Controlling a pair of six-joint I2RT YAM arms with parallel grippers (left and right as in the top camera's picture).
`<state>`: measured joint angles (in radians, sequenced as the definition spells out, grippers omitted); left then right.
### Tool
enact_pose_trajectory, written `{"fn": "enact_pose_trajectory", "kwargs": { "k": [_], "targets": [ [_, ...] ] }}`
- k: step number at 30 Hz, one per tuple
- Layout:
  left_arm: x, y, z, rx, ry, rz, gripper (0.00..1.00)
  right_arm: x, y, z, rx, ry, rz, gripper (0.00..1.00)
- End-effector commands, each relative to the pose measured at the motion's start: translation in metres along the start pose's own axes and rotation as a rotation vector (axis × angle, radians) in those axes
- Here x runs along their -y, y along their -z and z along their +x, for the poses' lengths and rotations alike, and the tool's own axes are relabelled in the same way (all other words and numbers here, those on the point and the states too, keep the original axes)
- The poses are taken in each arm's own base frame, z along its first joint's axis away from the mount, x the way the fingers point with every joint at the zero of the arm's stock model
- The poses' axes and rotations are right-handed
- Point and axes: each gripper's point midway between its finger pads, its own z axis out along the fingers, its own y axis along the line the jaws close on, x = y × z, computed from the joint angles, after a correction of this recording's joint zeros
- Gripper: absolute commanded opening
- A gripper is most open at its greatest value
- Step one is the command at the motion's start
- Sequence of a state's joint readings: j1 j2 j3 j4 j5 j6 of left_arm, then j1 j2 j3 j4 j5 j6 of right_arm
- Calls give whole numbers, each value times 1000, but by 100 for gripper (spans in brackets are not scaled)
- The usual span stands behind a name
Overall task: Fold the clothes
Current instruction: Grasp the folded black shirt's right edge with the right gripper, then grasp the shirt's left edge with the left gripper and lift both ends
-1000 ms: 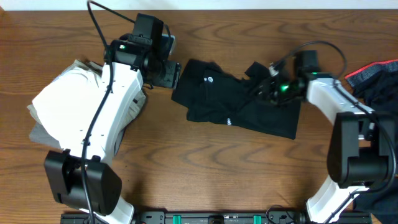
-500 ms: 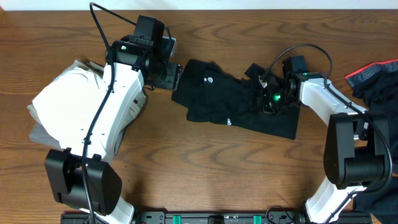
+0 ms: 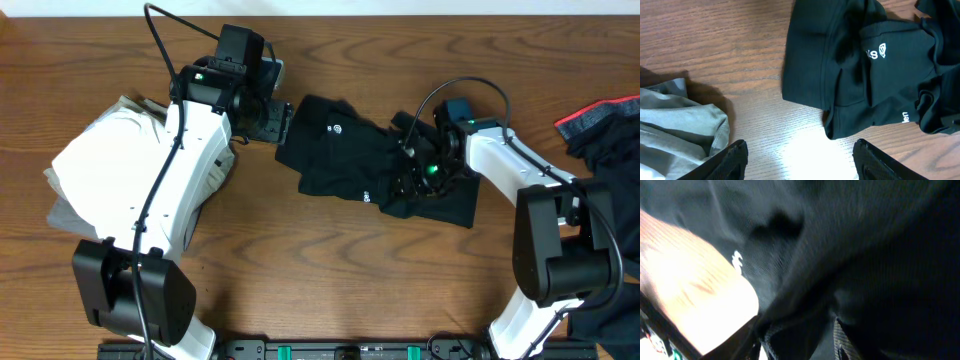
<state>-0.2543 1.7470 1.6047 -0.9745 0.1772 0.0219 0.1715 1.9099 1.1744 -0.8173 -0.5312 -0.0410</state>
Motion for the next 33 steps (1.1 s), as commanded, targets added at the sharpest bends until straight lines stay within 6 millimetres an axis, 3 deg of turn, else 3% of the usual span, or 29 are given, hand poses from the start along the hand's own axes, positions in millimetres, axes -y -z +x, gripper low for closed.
{"fn": "enact_pose_trajectory", "kwargs": {
  "k": [1,3,5,8,9,13,17,21,25,28,33],
  "targets": [
    [-1,-2,0,-6,19,1,70,-25,29,-21,128,56,-144,48],
    [-2,-6,1,-14,26,1,70,-37,48,-33,206,76,-220,46],
    [-2,-10,2,-27,31,1,70,-33,60,-39,248,32,-207,33],
    [0,-17,4,-45,37,18,70,-7,64,-36,248,-49,-78,8],
    [0,-18,5,-50,38,19,70,8,64,-32,239,-112,-10,4],
    [0,-20,5,-54,38,18,70,38,60,-18,192,-233,132,1],
    [0,-20,5,-54,38,18,70,35,44,-9,140,-273,135,1],
    [0,-20,5,-54,39,18,70,16,15,-24,158,-266,85,1],
    [0,-20,5,-54,45,19,70,-37,-3,-64,263,-131,-110,1],
    [1,-20,5,-56,76,20,70,-74,2,-93,366,-33,-231,1],
    [13,-21,6,-67,117,89,70,-86,28,-110,451,40,-257,1]
  ]
}}
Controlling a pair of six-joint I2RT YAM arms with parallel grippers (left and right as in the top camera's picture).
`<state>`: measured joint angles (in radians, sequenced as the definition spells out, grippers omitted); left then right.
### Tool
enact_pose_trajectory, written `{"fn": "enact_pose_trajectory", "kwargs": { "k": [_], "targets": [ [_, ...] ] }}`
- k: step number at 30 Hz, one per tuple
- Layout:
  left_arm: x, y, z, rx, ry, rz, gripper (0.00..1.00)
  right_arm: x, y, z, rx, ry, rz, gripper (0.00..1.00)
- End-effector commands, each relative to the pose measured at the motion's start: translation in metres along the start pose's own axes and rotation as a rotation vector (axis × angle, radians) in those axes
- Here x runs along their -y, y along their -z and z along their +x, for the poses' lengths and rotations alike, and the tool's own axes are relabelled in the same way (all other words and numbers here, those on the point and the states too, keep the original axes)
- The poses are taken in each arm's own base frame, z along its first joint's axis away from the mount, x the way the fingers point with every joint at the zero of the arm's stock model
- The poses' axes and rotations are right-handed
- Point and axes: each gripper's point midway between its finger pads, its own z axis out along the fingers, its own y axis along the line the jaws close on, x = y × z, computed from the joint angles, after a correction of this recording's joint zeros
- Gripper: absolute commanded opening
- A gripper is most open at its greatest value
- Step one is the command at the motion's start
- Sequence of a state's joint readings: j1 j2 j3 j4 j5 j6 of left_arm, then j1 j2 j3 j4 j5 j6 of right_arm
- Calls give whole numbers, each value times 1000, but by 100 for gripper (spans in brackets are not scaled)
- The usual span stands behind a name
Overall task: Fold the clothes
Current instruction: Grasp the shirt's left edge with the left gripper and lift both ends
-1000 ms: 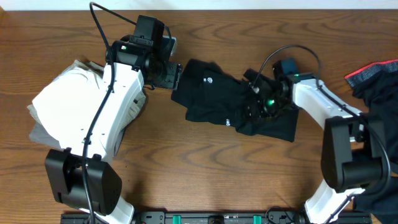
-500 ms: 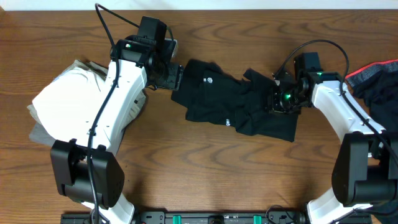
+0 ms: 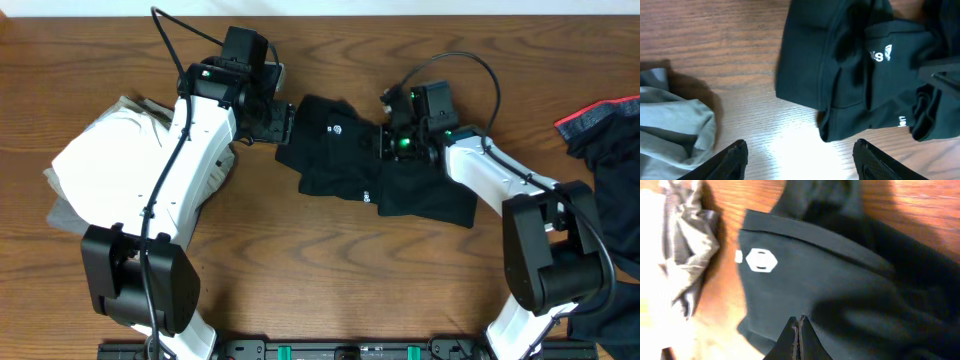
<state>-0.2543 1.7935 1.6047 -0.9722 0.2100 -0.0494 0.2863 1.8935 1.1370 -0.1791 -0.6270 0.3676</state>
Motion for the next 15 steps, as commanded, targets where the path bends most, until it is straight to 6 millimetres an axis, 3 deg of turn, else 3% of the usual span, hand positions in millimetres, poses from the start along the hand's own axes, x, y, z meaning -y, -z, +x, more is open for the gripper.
{"fn": "enact_pose_trajectory", "kwargs": {
  "k": [1,4,7,9,12,15],
  "targets": [
    [14,-5,2,-25,38,89,70,-15,23,-18,42,23,-52,2],
    [32,-15,0,-27,-9,204,75,-8,56,-33,101,58,-25,8],
    [36,-39,0,-52,-5,251,76,7,99,-46,173,39,50,27],
    [33,-60,2,-84,4,247,76,19,131,-50,215,9,110,34],
    [28,-90,2,-114,14,249,77,27,165,-44,232,6,153,40],
    [25,-111,-2,-108,11,251,80,33,182,-29,203,16,194,40]
  ]
}}
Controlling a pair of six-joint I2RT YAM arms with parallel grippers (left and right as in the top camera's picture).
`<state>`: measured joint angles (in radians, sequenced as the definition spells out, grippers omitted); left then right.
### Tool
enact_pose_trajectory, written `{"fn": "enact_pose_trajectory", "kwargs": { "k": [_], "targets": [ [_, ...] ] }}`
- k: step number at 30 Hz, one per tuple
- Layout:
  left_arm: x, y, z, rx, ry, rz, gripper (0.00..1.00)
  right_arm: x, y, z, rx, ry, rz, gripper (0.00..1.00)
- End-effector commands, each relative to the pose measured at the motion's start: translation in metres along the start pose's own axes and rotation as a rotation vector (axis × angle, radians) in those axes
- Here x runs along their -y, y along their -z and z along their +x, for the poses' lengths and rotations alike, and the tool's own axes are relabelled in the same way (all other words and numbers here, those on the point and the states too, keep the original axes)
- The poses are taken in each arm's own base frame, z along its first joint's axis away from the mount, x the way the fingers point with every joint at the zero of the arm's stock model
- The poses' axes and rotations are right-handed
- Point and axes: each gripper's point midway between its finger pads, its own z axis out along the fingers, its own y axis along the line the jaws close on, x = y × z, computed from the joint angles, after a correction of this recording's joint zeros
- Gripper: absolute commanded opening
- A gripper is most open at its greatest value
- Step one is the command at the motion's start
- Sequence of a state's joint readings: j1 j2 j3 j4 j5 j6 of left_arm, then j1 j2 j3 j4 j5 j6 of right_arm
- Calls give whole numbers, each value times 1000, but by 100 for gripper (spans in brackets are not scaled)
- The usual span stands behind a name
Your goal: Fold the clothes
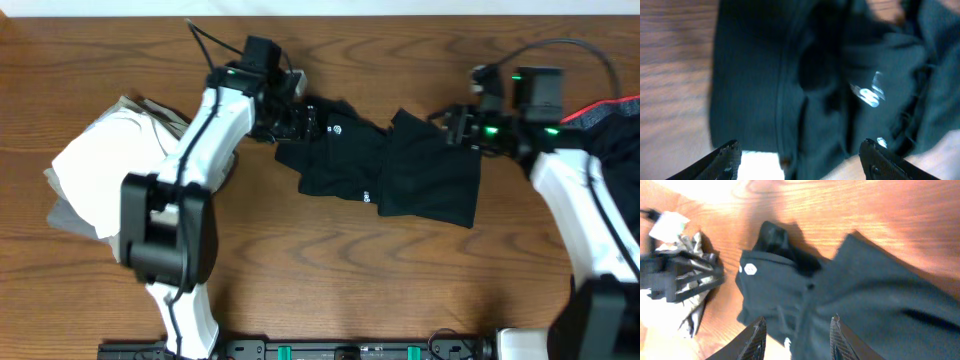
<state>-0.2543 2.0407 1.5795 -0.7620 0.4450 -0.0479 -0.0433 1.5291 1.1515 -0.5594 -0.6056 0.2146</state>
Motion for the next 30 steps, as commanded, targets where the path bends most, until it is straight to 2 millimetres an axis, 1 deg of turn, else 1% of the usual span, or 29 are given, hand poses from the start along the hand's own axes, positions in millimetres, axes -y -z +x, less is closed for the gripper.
{"fn": "enact_pose_trajectory", "kwargs": {
  "k": [1,4,7,9,10,12,17,20,22,24,25,27,30],
  "targets": [
    [-4,-18,1,-17,-5,24,81,7,16,5,-11,83,39,40],
    [-5,-28,-3,-11,-10,45,86,22,21,20,-68,77,113,39],
    [10,-38,1,-34,-47,172,87,30,22,29,-105,88,163,38],
    [20,-44,5,-54,-52,275,87,31,22,31,-113,100,165,37],
    [22,-47,6,-61,-47,311,87,31,22,31,-114,100,166,38],
    [18,-56,9,-77,-20,362,87,31,22,31,-113,100,166,36],
    [-3,-77,18,-121,40,363,87,31,22,31,-114,108,165,36],
    [-6,-85,24,-142,53,362,86,31,22,31,-115,110,165,36],
    [-4,-86,24,-145,49,363,86,31,22,31,-115,110,165,36],
    [-1,-82,22,-139,47,373,85,31,22,31,-115,110,165,36],
    [2,-77,19,-131,50,397,85,31,22,31,-115,110,165,36],
    [8,-60,12,-104,57,453,86,31,22,31,-115,110,165,36],
    [2,-27,-4,-39,61,451,91,31,22,31,-114,110,165,36]
  ]
}}
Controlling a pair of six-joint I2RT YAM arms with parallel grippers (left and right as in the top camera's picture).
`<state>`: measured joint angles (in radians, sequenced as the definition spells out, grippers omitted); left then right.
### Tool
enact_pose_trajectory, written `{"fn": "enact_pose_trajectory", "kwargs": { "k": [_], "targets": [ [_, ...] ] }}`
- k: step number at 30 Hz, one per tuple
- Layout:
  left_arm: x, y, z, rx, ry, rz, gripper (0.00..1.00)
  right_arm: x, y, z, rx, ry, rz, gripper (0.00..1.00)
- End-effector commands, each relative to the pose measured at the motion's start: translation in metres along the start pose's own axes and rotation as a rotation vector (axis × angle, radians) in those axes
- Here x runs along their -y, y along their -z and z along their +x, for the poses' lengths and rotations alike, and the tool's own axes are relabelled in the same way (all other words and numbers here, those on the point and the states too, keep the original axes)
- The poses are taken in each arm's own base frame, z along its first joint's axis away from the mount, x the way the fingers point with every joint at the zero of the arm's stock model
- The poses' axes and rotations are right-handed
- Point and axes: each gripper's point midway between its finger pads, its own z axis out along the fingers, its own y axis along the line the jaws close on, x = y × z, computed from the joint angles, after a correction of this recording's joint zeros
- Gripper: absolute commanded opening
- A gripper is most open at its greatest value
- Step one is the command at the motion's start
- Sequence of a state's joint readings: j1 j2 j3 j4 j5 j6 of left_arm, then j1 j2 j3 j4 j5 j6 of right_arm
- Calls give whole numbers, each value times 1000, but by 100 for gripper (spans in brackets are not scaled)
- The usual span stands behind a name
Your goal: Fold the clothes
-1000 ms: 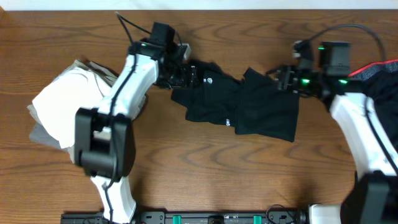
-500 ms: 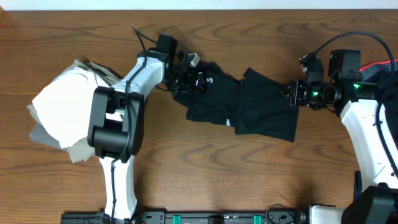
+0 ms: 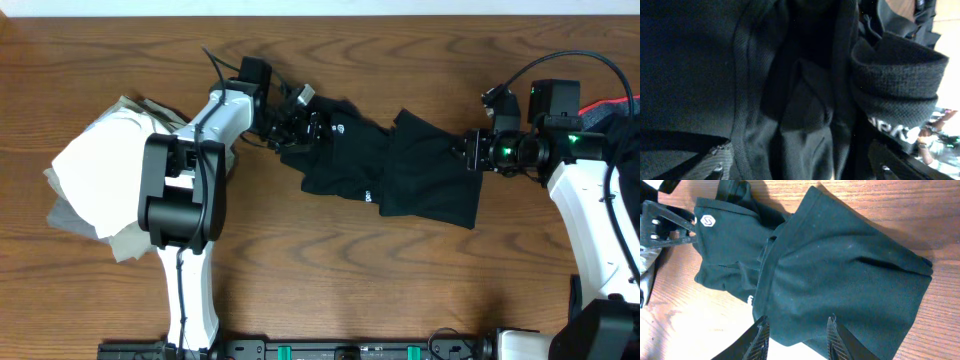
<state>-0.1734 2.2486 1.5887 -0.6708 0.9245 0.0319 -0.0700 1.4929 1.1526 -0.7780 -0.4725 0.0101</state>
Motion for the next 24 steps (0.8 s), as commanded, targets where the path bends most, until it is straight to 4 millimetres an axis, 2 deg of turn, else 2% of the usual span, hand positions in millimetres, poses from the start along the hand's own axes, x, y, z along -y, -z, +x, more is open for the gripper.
{"fn": "enact_pose_trajectory", "kwargs": {
  "k": [1,4,7,12,17,19,24],
  "targets": [
    [1,34,-10,65,-14,-10,91,2,4,-4,13,18,5,36],
    [-2,64,-22,138,-54,-79,92,2,4,-4,13,18,5,36],
    [-13,71,-24,151,-88,-128,92,2,4,-4,13,18,5,37],
    [-32,55,-26,137,-105,-128,92,2,4,-1,2,12,5,36],
    [-55,35,-15,86,-48,-120,92,1,4,3,-12,4,5,36],
    [-53,32,-12,72,-33,-91,92,1,4,4,-15,3,4,36],
    [-33,25,-7,52,-33,0,92,1,4,5,-19,2,4,36]
  ]
}}
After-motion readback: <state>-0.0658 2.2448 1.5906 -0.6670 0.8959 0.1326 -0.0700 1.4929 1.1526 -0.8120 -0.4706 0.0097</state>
